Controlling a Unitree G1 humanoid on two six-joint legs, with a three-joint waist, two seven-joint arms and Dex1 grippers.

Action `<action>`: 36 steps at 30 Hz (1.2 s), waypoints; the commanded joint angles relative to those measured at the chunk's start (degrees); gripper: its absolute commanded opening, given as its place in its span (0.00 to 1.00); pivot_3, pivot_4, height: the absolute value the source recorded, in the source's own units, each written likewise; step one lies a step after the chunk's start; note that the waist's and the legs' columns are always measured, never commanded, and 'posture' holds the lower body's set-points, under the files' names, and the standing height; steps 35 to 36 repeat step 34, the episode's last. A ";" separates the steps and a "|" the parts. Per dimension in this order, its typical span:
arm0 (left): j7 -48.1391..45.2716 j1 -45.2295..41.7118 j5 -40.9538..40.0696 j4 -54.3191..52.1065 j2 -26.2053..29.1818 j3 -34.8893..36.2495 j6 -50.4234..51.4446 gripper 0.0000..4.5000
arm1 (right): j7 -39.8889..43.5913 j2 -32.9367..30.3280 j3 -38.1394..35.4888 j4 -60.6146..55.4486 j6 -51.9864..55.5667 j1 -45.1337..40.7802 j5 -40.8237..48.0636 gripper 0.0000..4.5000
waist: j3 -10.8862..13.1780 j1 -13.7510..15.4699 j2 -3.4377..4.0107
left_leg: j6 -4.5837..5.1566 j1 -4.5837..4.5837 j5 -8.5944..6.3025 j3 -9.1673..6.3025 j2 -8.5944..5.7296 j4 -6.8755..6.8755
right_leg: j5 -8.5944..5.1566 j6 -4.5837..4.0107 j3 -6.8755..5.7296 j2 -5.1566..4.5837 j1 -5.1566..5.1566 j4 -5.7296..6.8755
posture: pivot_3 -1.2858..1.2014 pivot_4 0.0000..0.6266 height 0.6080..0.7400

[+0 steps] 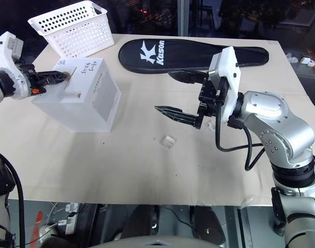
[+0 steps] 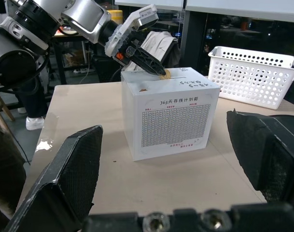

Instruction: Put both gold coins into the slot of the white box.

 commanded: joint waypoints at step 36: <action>-37.35 54.53 3.20 -39.39 -11.84 2.13 -47.36 0.99 | -3.91 -7.01 -33.66 -18.53 -7.11 65.01 -9.76 1.00 | -0.11 1.40 0.16 | 0.21 1.26 -0.05 0.17 0.03 -0.14 | -0.18 0.17 0.16 0.02 1.26 -0.34 | 0.52 0.24 1.00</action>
